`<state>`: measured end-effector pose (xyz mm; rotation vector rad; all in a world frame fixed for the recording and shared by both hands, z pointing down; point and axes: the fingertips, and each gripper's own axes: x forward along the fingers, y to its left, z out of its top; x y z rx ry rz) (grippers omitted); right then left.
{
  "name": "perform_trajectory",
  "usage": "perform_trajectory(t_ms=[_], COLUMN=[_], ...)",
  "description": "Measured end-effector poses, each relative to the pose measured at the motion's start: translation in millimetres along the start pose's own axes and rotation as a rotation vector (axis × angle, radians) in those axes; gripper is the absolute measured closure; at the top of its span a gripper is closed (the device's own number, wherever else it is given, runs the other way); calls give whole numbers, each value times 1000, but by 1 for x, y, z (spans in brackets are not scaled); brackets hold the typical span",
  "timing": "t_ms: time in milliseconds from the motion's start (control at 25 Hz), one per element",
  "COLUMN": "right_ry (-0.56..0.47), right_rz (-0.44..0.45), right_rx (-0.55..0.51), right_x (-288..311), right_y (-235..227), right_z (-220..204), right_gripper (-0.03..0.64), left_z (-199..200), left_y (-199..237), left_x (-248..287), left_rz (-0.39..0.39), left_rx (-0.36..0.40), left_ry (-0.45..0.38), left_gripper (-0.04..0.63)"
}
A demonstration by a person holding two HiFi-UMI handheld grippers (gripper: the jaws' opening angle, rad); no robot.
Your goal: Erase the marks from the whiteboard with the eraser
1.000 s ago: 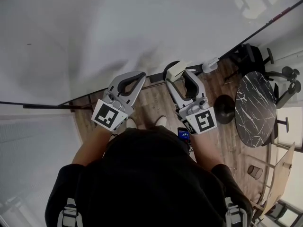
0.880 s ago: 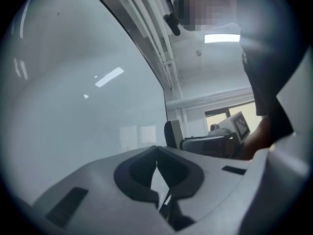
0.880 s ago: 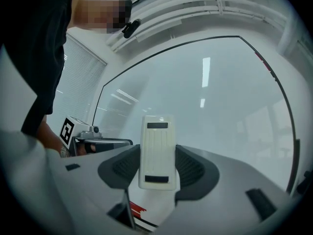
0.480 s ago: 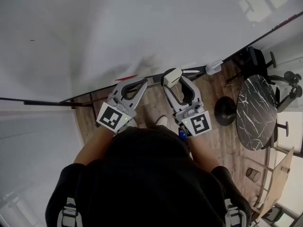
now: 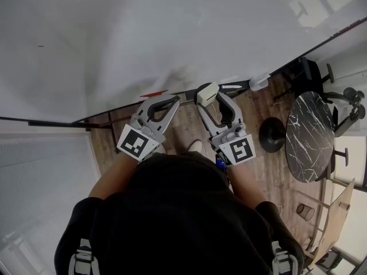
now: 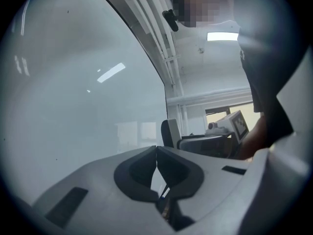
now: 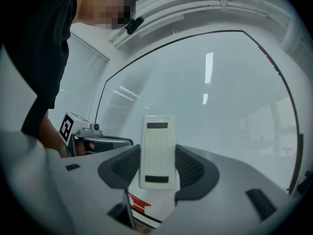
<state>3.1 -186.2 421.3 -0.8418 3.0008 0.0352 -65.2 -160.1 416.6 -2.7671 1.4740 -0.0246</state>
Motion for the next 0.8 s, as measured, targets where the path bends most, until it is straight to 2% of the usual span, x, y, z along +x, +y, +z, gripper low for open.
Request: perform_trajectory(t_ms=[280, 800], right_ry=[-29, 6], right_rz=[3, -14], right_rx=[18, 16], right_x=[1, 2], right_y=[2, -1], right_z=[8, 3], right_gripper=[394, 394], left_z=[0, -2], left_y=[0, 1], left_x=[1, 3], left_rz=[-1, -7], left_rx=[-3, 3], left_ry=[3, 15], left_gripper=[591, 591])
